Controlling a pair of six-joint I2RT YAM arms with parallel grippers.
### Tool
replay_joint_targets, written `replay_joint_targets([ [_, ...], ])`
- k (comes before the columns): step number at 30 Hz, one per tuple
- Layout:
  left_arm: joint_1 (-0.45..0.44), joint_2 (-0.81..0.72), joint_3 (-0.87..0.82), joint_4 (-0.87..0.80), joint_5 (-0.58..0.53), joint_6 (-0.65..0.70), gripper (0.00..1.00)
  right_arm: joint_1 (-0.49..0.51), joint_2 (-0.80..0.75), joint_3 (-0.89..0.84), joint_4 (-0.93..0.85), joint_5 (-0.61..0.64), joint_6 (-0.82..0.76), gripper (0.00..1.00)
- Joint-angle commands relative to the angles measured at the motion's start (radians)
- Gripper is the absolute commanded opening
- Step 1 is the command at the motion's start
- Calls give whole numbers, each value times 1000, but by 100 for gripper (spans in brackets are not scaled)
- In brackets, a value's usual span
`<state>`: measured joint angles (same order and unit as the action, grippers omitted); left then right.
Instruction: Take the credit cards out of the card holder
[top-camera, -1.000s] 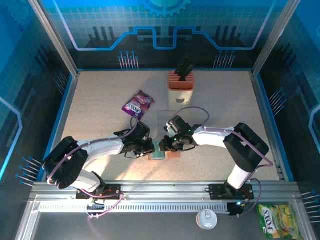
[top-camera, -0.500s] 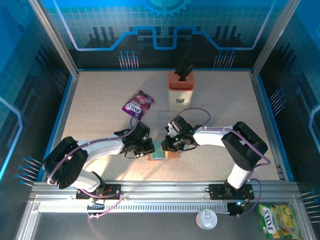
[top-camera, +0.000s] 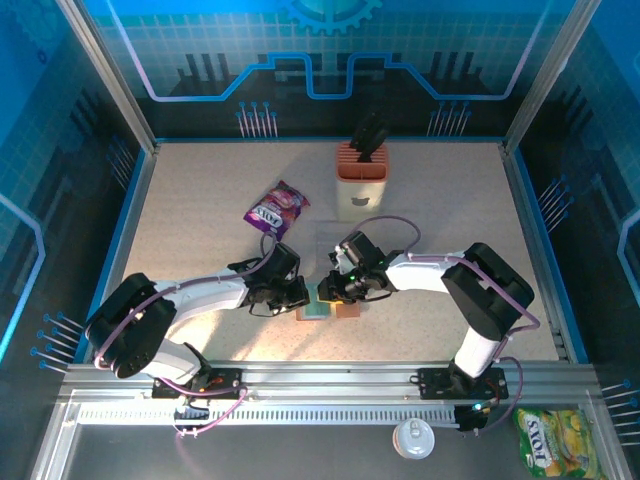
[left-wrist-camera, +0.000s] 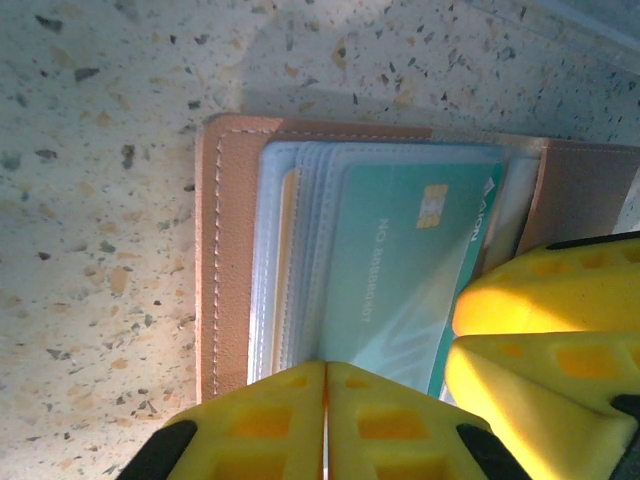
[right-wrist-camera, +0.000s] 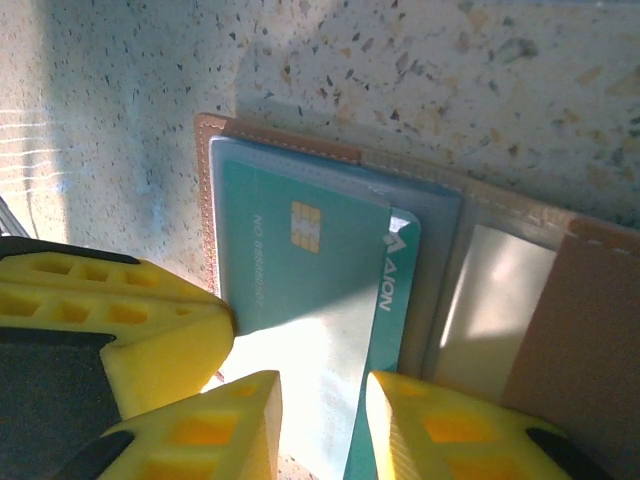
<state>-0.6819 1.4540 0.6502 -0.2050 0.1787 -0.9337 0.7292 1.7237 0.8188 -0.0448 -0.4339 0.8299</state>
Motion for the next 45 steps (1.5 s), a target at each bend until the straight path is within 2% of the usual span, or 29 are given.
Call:
replay_joint_targets([
  [1, -5, 16, 15, -39, -18, 27, 10, -8, -8, -9, -88, 62, -16, 33],
  [25, -5, -5, 70, -52, 3, 47, 7, -8, -112, 3, -162, 98, -35, 34],
  [34, -7, 35, 115, -30, 42, 44, 7, -14, -117, -7, -165, 111, -36, 34],
  [45, -8, 71, 88, -2, 46, 31, 6, -28, -99, -13, -152, 91, -30, 35],
])
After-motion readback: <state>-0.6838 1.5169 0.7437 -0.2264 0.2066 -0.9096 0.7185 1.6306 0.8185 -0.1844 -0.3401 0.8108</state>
